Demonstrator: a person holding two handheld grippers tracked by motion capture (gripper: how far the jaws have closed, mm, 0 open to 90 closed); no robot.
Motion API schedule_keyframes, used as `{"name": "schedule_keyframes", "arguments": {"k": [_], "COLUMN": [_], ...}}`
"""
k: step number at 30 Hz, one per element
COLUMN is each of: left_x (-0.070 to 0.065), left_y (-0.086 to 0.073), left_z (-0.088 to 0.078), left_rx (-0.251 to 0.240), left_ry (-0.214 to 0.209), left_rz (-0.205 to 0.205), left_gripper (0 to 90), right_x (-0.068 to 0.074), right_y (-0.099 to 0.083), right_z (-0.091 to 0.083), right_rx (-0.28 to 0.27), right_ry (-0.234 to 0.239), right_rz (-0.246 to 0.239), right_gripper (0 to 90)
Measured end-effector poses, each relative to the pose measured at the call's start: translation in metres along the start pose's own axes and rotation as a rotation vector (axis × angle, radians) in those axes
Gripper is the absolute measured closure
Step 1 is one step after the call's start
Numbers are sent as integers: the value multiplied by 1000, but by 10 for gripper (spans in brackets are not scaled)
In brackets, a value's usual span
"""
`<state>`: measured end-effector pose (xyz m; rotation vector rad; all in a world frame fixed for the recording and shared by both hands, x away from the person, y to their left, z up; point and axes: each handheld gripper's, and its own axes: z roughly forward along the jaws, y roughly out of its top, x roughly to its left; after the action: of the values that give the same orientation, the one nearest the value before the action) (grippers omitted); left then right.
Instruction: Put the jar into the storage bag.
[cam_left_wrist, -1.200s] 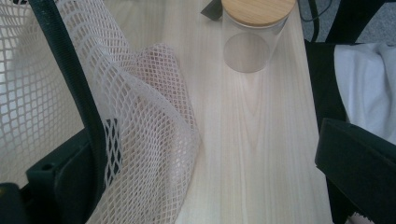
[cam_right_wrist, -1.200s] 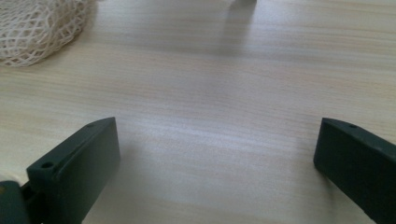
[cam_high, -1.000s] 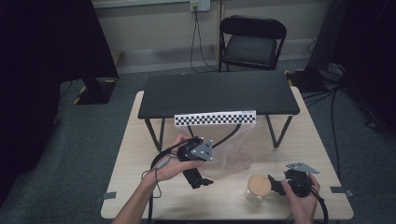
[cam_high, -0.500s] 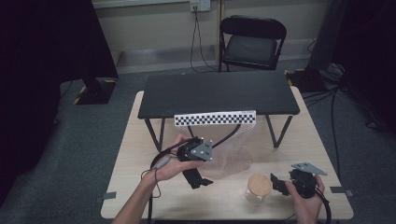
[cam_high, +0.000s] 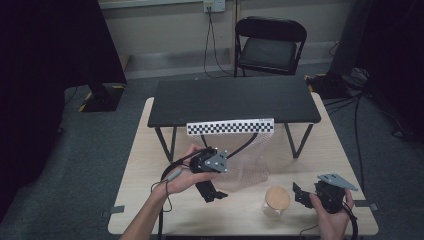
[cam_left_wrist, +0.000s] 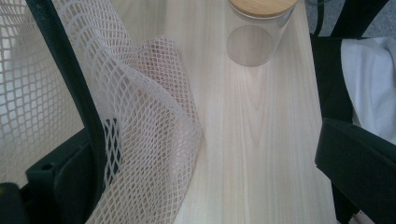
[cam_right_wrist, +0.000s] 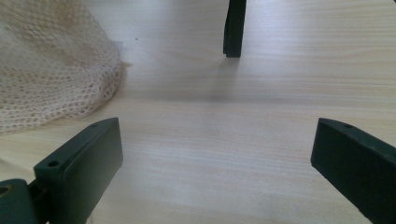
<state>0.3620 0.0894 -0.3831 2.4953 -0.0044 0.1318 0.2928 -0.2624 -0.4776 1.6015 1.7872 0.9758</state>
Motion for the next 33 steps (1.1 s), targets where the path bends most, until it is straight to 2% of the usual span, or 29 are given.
{"name": "schedule_keyframes", "arguments": {"k": [6, 16, 23, 24, 27, 33], "left_x": [0, 0, 0, -1, 0, 0], "left_y": [0, -2, -2, -2, -2, -2], "left_z": [1, 1, 0, 0, 0, 1], "left_rx": [2, -2, -4, -4, -7, -5], "left_ry": [2, 3, 4, 4, 1, 2], "left_rz": [-3, -12, -14, -15, -16, -18], "left_gripper": [4, 4, 4, 4, 5, 4], "right_x": [1, 8, 21, 25, 30, 46], "right_y": [3, 10, 15, 18, 19, 19], "right_z": [-9, -25, -33, -38, -42, -45], "right_rx": [-11, -55, -69, -78, -88, -68], "right_ry": [42, 102, 159, 182, 190, 233], "right_rz": [4, -17, -41, -46, -54, -95], "right_gripper": [27, 44, 42, 42, 41, 42]}}
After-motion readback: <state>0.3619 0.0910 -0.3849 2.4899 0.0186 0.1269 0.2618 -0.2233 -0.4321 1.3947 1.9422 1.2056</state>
